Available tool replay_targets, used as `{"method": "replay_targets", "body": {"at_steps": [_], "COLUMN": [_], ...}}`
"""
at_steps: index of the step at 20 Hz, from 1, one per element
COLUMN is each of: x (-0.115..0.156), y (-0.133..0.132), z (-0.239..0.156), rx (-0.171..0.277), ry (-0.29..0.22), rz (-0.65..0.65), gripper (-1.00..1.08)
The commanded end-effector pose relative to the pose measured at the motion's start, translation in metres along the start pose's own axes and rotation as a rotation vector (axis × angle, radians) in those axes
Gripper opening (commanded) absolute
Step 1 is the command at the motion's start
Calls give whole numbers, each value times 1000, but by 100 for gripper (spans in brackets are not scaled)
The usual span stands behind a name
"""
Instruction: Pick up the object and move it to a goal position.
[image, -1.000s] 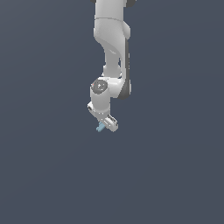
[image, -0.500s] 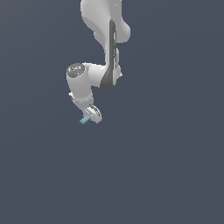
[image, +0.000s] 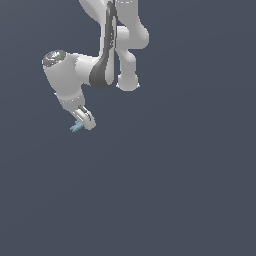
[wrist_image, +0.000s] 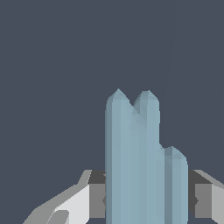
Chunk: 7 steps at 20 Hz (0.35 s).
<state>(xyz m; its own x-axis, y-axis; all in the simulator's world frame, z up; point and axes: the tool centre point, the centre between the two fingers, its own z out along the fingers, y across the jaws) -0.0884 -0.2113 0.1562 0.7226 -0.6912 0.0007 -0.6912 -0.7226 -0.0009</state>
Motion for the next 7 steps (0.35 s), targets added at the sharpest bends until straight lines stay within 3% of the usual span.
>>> {"method": "replay_targets", "body": {"at_steps": [1, 7], "x": [7, 14], "y": [9, 15], "z": [-9, -17], "rx": [-1, -1], "ry": [-1, -1], "rz": [-2, -2], "gripper": [-100, -100]}}
